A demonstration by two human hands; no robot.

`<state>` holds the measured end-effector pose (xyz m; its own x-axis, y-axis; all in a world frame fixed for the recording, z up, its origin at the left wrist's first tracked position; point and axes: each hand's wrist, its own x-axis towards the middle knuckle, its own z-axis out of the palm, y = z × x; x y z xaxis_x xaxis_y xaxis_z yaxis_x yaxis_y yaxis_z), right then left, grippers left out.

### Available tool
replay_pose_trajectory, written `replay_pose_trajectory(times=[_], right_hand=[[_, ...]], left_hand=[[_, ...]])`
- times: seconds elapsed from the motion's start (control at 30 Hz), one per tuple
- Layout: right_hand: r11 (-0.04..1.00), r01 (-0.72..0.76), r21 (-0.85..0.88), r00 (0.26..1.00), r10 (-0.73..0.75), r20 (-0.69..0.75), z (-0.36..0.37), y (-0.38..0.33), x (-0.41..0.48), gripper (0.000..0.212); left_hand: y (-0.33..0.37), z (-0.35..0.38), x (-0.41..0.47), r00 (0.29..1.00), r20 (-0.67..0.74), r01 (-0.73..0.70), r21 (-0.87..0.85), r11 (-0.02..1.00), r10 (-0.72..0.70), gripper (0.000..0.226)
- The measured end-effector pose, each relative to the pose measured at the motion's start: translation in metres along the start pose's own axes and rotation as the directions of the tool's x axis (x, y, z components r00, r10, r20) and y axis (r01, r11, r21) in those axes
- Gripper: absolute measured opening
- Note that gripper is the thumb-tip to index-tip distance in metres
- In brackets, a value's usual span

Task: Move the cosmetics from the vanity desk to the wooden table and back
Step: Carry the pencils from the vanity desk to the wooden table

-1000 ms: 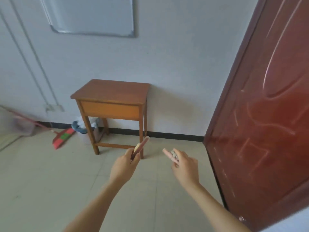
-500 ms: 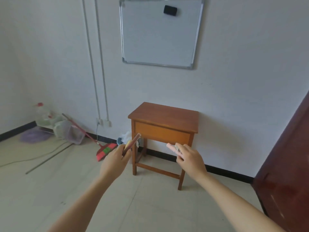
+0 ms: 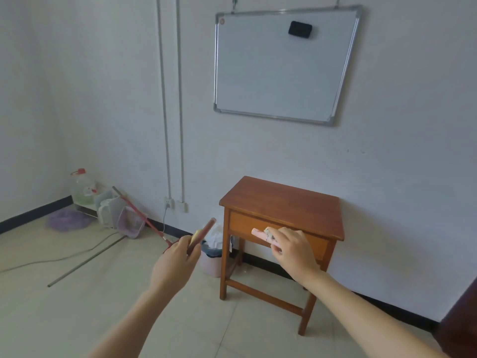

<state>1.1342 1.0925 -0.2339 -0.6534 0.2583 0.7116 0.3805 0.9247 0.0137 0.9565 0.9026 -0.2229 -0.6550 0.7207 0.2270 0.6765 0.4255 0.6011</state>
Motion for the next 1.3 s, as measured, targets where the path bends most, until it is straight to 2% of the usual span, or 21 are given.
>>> replay_pose_trajectory(times=[0.2,0.37,0.63,0.8,0.97,1.13,1.3], right_hand=[[1.0,-0.001,0.002,0.999,0.001,-0.035,0.063,0.046,0.061,0.048],[0.999,-0.005,0.036,1.0,0.005,0.005,0.115,0.089,0.118,0.047],[1.0,-0.011,-0.01,0.998,0.011,0.055,0.189,0.121,0.185,0.044],[0.995,-0.046,-0.088,0.996,0.053,0.067,0.225,0.124,0.227,0.041],[0.97,-0.175,-0.171,0.98,0.188,0.063,0.253,0.121,0.265,0.038],[0.939,-0.267,-0.215,0.955,0.289,0.074,0.283,0.112,0.272,0.04],[0.946,-0.174,-0.275,0.953,0.233,0.196,0.308,0.116,0.244,0.038]], left_hand=[[-0.014,0.009,0.12,0.998,-0.069,-0.006,0.047,0.999,0.009,0.021],[-0.019,0.025,0.201,0.995,-0.103,0.002,0.048,0.999,0.003,0.021],[-0.071,0.041,0.296,0.994,-0.104,0.044,0.025,0.999,-0.041,0.022],[-0.09,0.045,0.369,0.997,-0.064,-0.032,0.021,0.999,0.033,0.023],[-0.105,0.044,0.442,0.99,0.024,-0.138,0.034,0.99,0.137,0.023],[-0.123,0.062,0.493,0.978,0.097,-0.178,-0.065,0.982,0.184,0.025],[-0.137,0.119,0.5,0.941,0.285,-0.154,-0.115,0.981,0.181,0.026]])
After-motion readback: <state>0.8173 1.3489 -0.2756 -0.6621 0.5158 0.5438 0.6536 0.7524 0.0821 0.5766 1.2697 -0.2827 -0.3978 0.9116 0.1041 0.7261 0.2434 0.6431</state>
